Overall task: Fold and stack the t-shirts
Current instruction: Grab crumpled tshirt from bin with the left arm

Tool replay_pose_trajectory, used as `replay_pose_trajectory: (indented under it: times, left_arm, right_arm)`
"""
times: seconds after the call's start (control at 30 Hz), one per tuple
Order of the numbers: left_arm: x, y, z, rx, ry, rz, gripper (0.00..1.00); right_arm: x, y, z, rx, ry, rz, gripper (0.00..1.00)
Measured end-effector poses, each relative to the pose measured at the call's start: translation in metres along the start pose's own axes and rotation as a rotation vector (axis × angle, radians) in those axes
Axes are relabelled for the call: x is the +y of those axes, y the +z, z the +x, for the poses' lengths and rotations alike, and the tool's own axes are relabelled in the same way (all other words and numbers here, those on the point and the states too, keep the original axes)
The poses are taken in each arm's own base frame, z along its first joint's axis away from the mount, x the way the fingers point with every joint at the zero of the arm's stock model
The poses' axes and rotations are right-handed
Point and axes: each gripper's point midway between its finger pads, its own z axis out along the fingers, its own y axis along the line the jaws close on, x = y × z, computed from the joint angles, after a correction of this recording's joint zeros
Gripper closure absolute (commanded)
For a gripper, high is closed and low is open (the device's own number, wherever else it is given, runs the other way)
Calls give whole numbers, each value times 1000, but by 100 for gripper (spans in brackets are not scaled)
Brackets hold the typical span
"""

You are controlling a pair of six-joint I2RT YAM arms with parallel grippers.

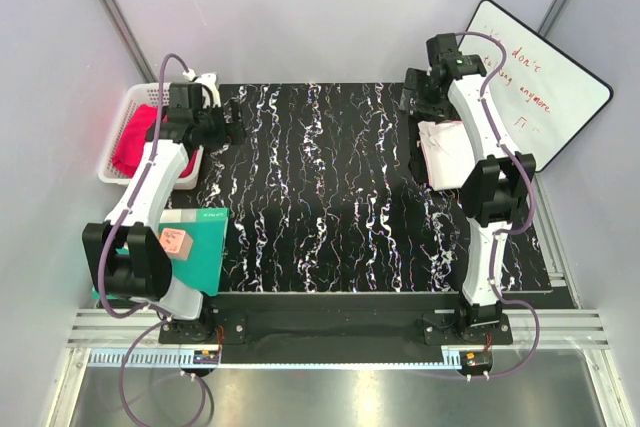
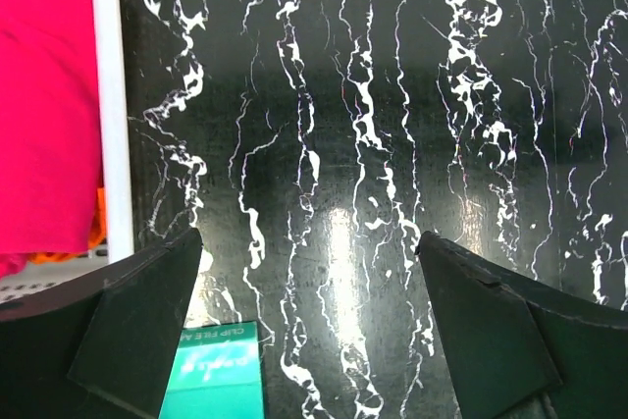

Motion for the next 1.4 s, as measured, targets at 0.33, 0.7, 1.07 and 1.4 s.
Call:
replay_pose_trajectory:
  times: [0.33,0.7,1.07,1.4]
  left_arm:
    - [13,36,-17,78,-51,-86,1]
    - [119,73,-91,-44,-235,-358,5]
    - [266,99,-29,94,-504,-572,5]
    - [260,133,24,296,-454,-562,39]
  right_arm:
    - [6,-8,-11,-43,-64,-13,0]
    - [2,14,19,47,-100,-23,0]
    - [4,20,52,136,-106,-68,0]
    - [5,20,64,157,-119,-69,0]
